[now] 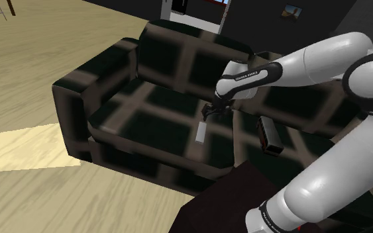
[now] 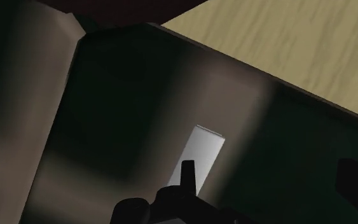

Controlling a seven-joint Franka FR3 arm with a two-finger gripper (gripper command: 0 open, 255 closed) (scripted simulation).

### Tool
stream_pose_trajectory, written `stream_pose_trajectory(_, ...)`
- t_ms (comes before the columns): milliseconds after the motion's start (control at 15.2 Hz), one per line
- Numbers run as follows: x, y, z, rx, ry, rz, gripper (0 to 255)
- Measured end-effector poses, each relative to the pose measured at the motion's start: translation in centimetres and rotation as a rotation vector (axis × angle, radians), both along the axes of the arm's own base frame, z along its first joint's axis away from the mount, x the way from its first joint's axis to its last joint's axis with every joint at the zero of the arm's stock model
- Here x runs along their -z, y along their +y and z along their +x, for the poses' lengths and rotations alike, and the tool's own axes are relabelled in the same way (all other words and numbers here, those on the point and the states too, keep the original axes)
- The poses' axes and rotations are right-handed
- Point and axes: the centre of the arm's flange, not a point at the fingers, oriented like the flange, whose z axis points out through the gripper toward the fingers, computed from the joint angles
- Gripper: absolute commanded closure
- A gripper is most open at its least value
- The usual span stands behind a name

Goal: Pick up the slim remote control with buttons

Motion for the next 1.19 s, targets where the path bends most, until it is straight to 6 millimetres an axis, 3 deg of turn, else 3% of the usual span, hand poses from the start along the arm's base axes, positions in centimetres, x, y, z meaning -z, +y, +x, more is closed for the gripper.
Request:
stream_pose_trajectory(792, 12.7, -6.2, 7.7, 0.171, 0.009, -0.030, 0)
stream_pose_trajectory(1188, 18.2, -9.5, 10.3, 0.247, 0.013, -0.043, 0)
